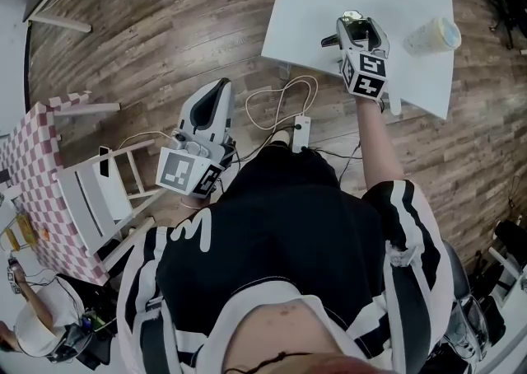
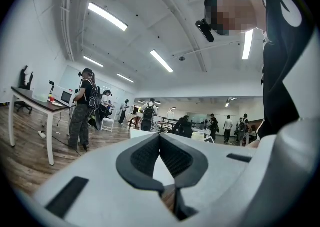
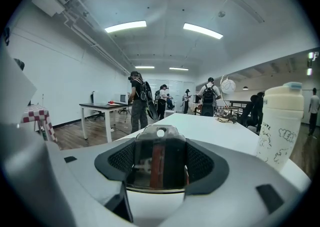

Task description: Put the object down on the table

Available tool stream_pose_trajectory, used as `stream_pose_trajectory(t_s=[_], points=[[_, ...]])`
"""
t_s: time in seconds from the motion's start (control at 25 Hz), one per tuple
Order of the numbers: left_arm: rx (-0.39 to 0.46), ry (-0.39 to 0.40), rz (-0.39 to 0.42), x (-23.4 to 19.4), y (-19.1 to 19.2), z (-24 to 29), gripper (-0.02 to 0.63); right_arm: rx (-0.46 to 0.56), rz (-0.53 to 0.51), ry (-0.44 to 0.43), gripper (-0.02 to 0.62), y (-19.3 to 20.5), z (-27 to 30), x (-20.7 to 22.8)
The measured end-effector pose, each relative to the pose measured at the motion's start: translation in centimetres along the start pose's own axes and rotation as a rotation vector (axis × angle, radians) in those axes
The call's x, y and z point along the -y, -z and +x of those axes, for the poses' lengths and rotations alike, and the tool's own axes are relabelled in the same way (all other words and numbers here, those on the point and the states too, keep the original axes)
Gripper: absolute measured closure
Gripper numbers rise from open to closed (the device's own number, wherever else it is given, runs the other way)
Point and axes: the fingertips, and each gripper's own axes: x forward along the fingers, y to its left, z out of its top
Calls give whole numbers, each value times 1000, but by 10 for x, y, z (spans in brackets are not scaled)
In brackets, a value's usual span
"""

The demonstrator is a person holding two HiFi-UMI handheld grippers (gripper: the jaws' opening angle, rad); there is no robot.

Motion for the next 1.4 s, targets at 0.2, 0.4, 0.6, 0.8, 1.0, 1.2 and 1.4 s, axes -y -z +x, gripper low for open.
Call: stream_pose_trajectory(t_s=[0.2, 0.4, 0.6, 0.8, 1.0, 1.2, 1.4], points=[[-4, -14, -3, -4, 2, -5, 601, -26, 13, 1, 305, 10, 7, 0], [-6, -31, -8, -8, 5, -7, 601, -58, 27, 5, 305, 21, 14, 4], [5, -45, -7, -9, 2, -8, 601, -67, 14, 7, 305, 25, 18, 5], [4, -55, -8, -12, 2, -9, 601, -90, 5, 0, 305, 31, 22, 1], [7, -66, -7, -14, 1, -8, 601, -105, 5, -7, 305, 33, 27, 0], [19, -66, -5, -13, -2, -10, 601, -121, 19, -6, 305, 35, 26, 1], [32, -76, -8, -16, -5, -13, 601, -152, 39, -4, 305, 39, 30, 1]])
